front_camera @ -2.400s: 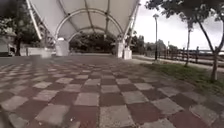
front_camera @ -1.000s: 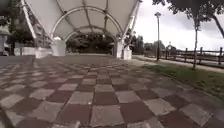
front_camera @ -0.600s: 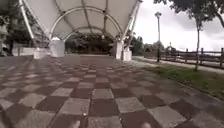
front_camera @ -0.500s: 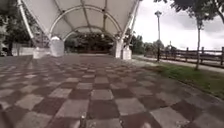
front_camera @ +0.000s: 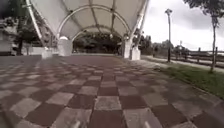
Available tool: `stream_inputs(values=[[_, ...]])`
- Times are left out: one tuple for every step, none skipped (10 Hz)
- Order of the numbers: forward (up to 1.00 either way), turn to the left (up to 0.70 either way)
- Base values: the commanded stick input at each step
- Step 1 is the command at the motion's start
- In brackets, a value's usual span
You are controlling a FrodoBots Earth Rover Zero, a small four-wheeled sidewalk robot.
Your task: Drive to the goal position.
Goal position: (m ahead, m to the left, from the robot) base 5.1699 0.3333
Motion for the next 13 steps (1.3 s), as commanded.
stream_inputs(values=[[0.50,0.07],[0.50,0.18],[0.50,0.28],[0.50,0.39],[0.50,0.49],[0.50,0.00],[0.50,0.12],[0.50,0.01],[0.50,0.05],[0.50,0.11],[0.50,0.25],[0.50,0.41],[0.50,0.50]])
